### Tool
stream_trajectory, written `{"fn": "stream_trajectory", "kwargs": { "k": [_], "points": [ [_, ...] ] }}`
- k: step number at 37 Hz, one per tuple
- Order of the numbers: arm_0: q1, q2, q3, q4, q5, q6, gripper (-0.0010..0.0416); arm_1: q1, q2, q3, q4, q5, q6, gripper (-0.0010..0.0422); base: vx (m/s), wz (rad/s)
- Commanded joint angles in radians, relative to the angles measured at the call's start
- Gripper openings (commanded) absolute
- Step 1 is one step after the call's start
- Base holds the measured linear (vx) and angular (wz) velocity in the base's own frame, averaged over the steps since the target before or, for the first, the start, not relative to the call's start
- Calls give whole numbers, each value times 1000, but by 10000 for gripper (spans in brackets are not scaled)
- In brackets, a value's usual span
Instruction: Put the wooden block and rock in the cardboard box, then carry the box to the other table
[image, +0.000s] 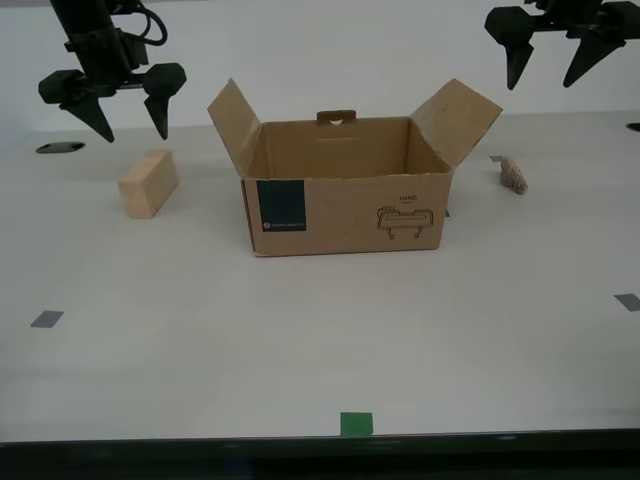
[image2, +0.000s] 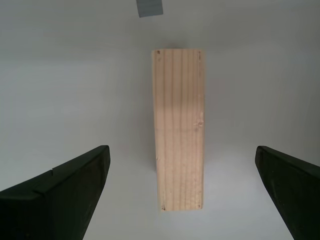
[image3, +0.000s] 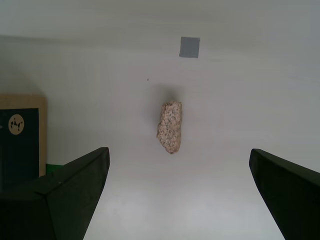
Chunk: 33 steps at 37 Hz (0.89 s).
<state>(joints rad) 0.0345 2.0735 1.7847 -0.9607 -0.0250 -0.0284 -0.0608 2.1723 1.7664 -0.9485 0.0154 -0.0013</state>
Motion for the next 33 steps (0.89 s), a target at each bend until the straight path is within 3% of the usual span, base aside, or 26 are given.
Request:
{"fn": "stream_trajectory", "kwargs": {
  "k": [1,33],
  "points": [
    [2,-1,0,0,-5,-2,390,0,0,-6,-3,-7,-2,398,0,0],
    [9,223,2,56,-2,-7,389,1,0,-98,43,-8,-2,398,0,0]
  ]
}}
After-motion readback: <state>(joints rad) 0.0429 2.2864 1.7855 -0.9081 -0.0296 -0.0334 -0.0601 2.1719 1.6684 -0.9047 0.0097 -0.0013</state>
